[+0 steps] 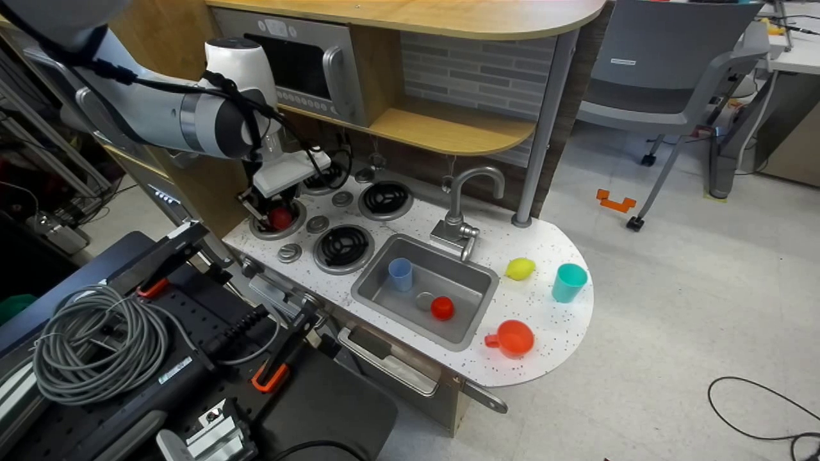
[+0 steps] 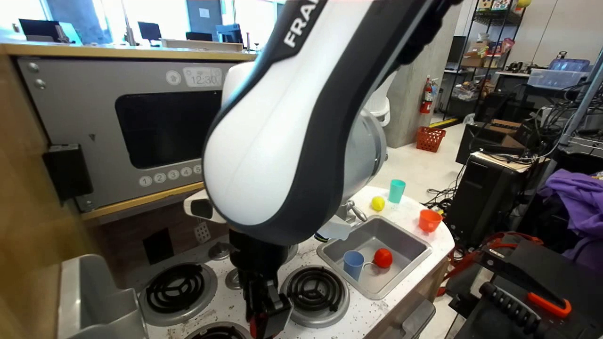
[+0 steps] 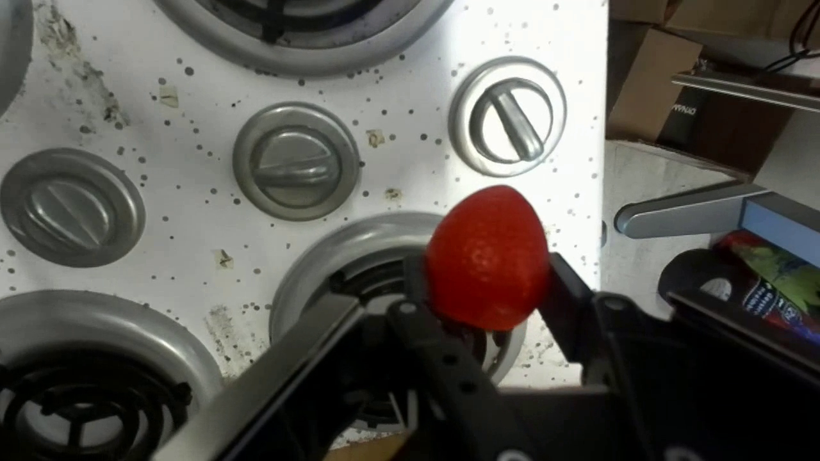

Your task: Remove the orange object from the stove plate.

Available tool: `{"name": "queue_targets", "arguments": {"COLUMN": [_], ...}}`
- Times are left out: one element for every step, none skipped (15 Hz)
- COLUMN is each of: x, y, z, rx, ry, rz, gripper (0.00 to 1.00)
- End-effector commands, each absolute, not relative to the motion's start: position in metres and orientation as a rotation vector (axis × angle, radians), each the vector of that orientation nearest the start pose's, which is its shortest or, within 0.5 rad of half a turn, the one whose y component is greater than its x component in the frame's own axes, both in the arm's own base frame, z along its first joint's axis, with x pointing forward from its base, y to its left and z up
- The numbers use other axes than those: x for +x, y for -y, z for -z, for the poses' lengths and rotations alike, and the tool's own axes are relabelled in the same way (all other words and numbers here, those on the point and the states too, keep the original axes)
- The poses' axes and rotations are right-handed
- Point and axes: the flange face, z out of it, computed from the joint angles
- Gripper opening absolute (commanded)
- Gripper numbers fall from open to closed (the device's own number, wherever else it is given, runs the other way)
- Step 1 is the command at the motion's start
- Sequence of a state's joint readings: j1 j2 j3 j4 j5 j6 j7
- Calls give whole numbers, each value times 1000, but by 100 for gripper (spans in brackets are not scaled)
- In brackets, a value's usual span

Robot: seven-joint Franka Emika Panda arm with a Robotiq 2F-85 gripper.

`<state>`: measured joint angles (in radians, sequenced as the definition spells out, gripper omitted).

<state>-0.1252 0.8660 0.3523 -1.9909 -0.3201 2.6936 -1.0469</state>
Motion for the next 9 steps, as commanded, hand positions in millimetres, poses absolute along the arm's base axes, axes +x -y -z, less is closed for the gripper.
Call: {"name": "queue_targets", "arguments": {"x": [555,556,558,560,561,562,563,562,561], "y": [-158,-159,-161,-163,-162,-162,-161,-159,-158], "z": [-20,-14,-9,-4,0,5,9,14,19], "rx": [-2133,-2118,-2108,-2104,-2097,-2098,-2102,-2105,-2106], "ry": [2111,2153,2197,2237,2265,2277,2285,2283,2284], "rz": [-126,-157,-173,-174,-186,-200,-214,-227,-235], "gripper": [21,21,21,21,21,21,21,21,21]}}
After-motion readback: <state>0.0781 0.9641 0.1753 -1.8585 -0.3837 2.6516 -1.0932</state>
